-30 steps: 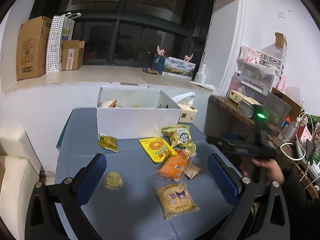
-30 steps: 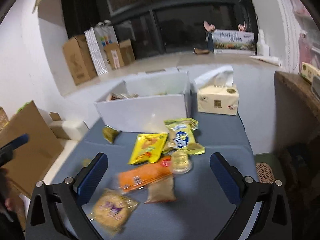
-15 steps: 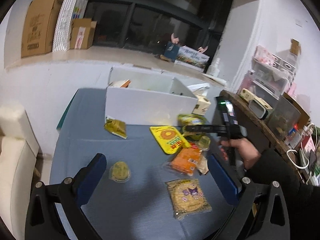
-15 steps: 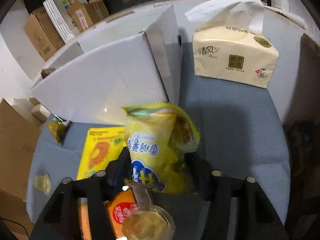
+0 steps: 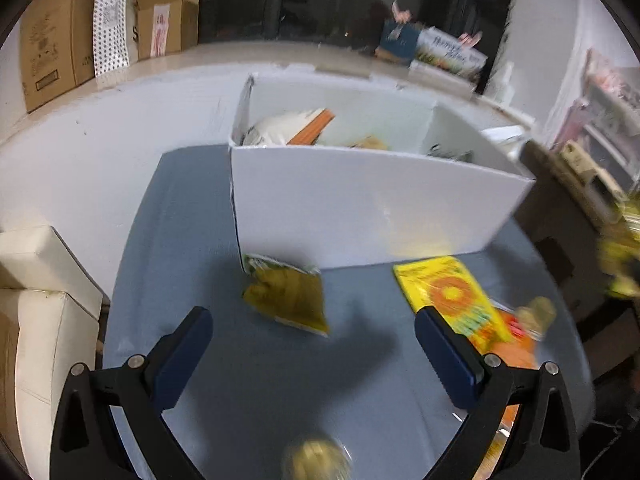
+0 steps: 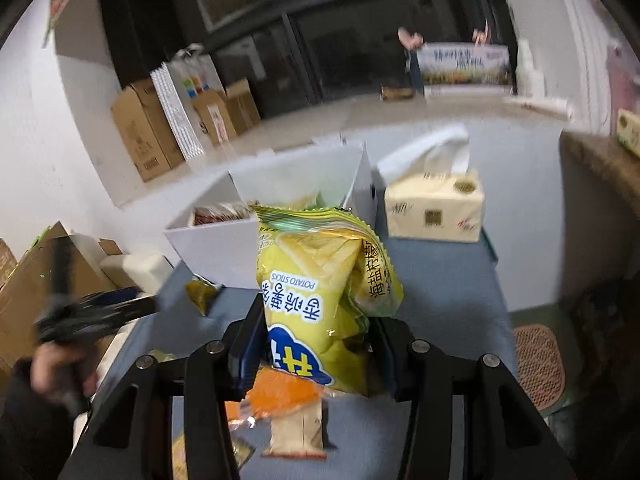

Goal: Organize snacks
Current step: 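Carry yellow chip bag with right gripper while left carries small yellow pack to box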

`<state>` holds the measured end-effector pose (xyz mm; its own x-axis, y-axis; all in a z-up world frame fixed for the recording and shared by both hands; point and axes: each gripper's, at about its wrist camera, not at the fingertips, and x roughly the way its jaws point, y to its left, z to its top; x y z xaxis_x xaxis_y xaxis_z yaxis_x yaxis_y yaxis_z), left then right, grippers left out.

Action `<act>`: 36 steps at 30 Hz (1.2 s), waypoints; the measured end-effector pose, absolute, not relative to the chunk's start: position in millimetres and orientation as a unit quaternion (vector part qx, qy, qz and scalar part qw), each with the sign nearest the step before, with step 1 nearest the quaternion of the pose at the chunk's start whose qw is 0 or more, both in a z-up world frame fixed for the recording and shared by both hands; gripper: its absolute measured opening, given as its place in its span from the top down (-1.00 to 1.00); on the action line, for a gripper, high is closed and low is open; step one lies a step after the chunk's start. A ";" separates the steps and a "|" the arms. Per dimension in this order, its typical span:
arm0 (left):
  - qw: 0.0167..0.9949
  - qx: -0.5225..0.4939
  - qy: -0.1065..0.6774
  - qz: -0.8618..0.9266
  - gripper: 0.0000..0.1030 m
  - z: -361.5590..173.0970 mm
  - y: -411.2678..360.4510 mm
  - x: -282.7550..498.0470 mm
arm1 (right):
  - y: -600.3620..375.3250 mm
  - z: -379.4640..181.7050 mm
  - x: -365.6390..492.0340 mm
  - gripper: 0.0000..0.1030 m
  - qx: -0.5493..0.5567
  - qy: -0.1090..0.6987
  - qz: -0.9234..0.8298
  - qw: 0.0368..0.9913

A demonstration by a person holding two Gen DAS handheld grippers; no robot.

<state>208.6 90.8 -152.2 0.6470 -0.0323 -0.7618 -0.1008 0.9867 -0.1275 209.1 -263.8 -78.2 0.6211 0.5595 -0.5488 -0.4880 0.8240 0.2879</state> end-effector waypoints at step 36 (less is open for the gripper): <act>0.966 -0.062 0.239 -0.074 0.00 4.9 53.4 176.6 | -185.1 -38.4 224.1 -0.01 0.032 0.294 0.345 0.891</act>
<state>176.6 53.4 4.9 0.8752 -0.1718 -0.4521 0.1131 0.9816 -0.1542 224.1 -185.1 -38.4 0.5890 0.6344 -0.5007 -0.5964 0.7592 0.2604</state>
